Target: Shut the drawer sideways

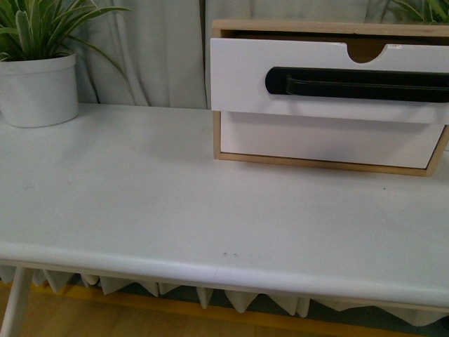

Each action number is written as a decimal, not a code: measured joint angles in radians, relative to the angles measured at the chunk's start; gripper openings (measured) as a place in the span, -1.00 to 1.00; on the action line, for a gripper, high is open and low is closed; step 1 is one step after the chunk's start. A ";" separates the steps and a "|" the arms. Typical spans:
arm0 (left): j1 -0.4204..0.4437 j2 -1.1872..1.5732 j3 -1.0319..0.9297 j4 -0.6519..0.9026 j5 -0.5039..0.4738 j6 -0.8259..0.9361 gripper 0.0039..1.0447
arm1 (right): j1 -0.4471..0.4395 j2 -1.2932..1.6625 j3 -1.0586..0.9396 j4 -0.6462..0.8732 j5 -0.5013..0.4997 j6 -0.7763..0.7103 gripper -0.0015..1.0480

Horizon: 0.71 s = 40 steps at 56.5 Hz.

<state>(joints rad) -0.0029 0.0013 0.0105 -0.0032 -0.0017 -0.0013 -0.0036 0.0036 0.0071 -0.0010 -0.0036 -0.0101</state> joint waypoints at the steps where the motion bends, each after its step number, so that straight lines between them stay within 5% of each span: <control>1: 0.000 0.000 0.000 0.000 0.000 0.000 0.88 | 0.000 0.000 0.000 0.000 0.000 0.000 0.82; 5: -0.001 0.001 0.000 -0.001 -0.009 0.004 0.88 | 0.001 0.019 0.016 -0.047 0.006 0.021 0.82; 12: -0.172 0.101 0.028 0.020 -0.412 0.266 0.88 | -0.031 0.212 0.114 -0.144 -0.069 0.090 0.82; 15: -0.241 0.153 0.033 0.105 -0.480 0.419 0.88 | -0.064 0.291 0.155 -0.100 -0.118 0.087 0.82; 18: -0.264 0.198 0.033 0.183 -0.471 0.521 0.88 | -0.093 0.363 0.200 -0.066 -0.162 0.073 0.82; 27: -0.246 0.545 0.072 0.615 -0.238 0.987 0.88 | -0.140 0.658 0.426 -0.099 -0.288 -0.141 0.82; 40: -0.253 0.835 0.195 0.840 -0.037 1.290 0.88 | -0.137 0.835 0.651 -0.200 -0.322 -0.414 0.82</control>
<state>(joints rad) -0.2562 0.8360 0.2050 0.8364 -0.0387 1.2888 -0.1410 0.8391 0.6579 -0.2005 -0.3256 -0.4236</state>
